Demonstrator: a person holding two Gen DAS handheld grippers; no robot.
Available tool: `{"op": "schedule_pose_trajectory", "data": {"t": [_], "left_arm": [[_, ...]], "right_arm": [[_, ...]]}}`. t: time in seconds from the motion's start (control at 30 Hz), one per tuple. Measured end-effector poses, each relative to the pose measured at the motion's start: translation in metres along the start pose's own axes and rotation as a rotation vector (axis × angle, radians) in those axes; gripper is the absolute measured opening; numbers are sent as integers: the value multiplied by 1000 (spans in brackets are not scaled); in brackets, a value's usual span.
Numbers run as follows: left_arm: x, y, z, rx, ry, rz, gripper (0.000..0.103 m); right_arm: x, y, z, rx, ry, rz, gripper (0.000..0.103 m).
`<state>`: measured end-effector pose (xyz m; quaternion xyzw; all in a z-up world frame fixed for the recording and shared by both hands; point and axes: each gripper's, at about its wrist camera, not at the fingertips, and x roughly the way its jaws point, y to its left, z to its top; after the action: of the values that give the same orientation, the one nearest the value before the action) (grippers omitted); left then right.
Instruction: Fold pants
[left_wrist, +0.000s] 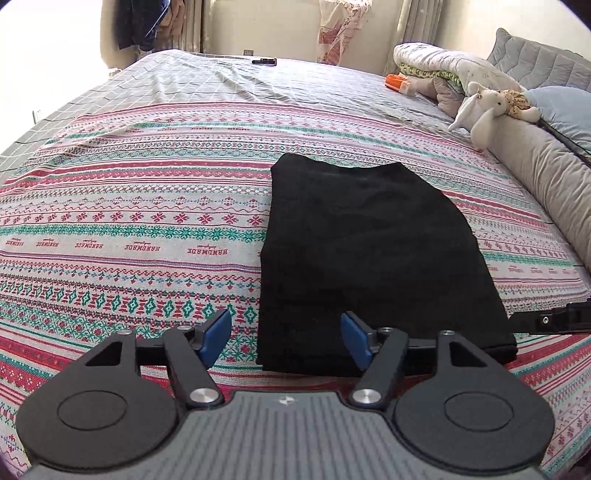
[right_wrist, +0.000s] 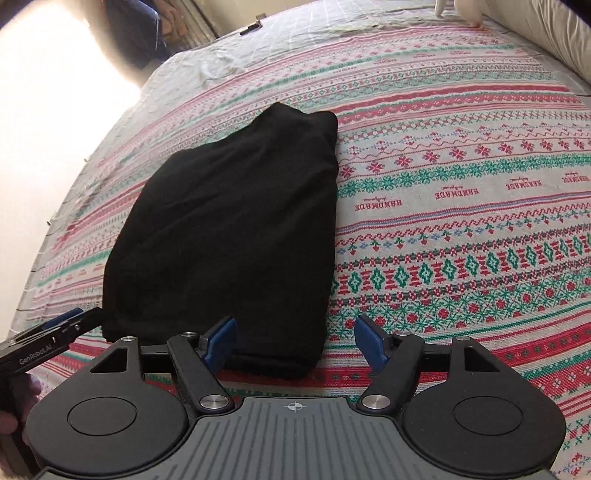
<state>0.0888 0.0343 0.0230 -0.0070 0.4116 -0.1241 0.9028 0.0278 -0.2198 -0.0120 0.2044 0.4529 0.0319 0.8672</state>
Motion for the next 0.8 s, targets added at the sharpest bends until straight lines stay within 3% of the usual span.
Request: {"op": "schedule_pose_trajectory", "data": {"t": [0.2, 0.37, 0.5, 0.8], "left_arm": [[-13, -23, -6, -28, 20, 35, 103], [-23, -41, -13, -30, 38, 79, 103], [-29, -47, -19, -46, 47, 113, 103], [-29, -54, -23, -12, 15, 172, 103]], "right_arm": [[-30, 17, -5, -67, -93, -47, 82], [-39, 28, -13, -91, -122, -105, 90], [-43, 32, -20, -76, -169, -113, 103], [-27, 43, -29, -144, -175, -170, 103]]}}
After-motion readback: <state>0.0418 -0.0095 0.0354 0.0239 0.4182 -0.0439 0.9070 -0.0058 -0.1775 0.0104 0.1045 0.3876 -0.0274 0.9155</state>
